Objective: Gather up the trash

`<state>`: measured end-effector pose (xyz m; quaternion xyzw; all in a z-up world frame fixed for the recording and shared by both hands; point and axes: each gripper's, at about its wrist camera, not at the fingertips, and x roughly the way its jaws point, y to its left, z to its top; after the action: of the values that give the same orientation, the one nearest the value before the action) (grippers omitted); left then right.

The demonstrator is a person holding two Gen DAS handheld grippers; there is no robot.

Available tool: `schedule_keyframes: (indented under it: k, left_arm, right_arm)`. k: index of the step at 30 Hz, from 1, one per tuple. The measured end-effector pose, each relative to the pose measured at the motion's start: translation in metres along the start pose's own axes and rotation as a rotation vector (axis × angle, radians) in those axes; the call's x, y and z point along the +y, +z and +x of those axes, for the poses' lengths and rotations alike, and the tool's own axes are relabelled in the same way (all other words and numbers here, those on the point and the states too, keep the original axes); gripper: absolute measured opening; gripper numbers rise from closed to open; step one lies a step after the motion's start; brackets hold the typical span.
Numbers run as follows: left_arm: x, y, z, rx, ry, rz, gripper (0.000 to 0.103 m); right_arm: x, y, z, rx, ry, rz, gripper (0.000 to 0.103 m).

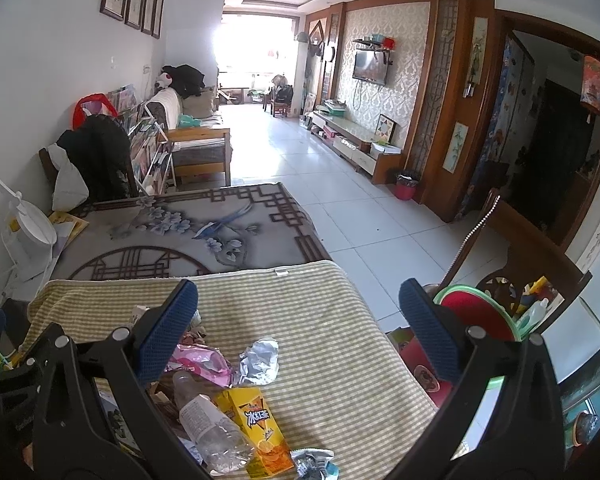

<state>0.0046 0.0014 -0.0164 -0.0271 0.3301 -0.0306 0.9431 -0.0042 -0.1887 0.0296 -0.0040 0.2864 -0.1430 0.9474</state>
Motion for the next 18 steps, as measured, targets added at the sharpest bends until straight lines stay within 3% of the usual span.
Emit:
schedule_keyframes:
  k: [18]
  left_arm:
    - [-0.01,-0.001,-0.003,-0.004,-0.024,0.022,0.095]
  right_arm:
    - [-0.003,-0.001,-0.003,0.003,-0.008,0.004,0.1]
